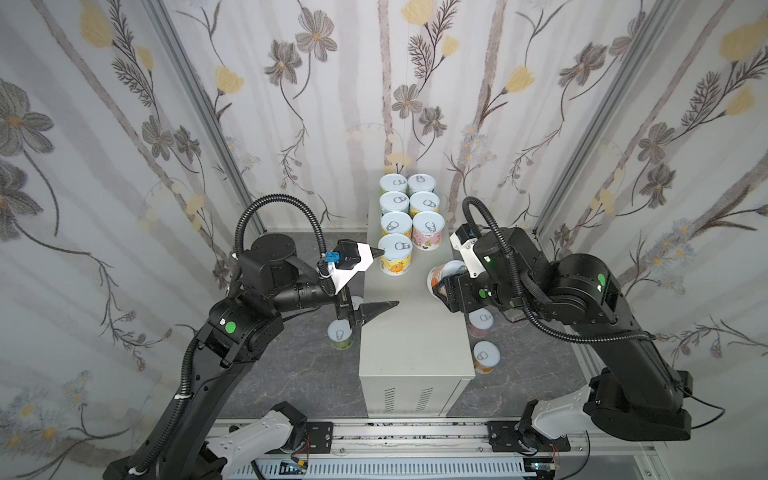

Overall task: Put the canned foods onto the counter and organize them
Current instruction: 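Lift the orange can over the counter with the right gripper while the left gripper lowers, then lower the orange can onto the counter beside the group with the right gripper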

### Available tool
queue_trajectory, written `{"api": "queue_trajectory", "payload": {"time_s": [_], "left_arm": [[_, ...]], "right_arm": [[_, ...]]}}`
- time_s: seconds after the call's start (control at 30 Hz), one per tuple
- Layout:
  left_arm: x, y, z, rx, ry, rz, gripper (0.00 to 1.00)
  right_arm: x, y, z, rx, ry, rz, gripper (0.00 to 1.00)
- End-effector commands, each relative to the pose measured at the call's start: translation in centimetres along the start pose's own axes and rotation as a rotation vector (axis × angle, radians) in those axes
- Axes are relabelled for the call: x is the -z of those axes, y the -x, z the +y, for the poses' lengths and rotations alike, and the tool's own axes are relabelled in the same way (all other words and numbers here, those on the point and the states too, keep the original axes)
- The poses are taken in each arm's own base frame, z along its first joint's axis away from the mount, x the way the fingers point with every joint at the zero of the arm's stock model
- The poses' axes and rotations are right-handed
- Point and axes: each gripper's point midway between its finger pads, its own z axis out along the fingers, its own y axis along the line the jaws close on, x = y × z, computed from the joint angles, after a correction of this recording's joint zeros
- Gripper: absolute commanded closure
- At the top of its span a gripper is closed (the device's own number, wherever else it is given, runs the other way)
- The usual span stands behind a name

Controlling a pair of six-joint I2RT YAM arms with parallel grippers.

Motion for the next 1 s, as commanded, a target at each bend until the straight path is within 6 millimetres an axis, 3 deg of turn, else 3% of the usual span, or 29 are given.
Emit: {"api": "queue_trajectory", "payload": {"time_s": [0.0,0.3,0.6,0.7,0.83,0.97], "left_arm": [[-0.4,-0.5,-0.7,0.041,-0.028,-0.002,0.0],[-1.7,-1.2,-2.8,0.082,-0.094,-0.001,0.0],[-2.6,-1.9,-3.4,0.095,-0.118,-0.002,0.0],[-2.4,-1.9,-3.5,0.091,-0.117,-0.006,0.0],[-1.8,-1.7,-3.1,0.069,-0.071,0.001,0.0],[-0.6,-1.2,-2.9,0.053,-0.02,-0.01,0.0]], "right_arm": [[-0.3,0.1,0.6,-0.003,0.004,-0.002,0.37],[-0.7,-0.3,1.3,0.015,0.017,0.015,0.24],[-1.2,-0.5,1.7,0.027,0.025,0.034,0.21],[-1.3,-0.6,1.7,0.026,0.023,0.036,0.21],[-1.5,-0.6,1.5,0.045,0.007,0.036,0.08],[-1.8,-0.6,0.9,0.083,-0.038,0.026,0.03]]}}
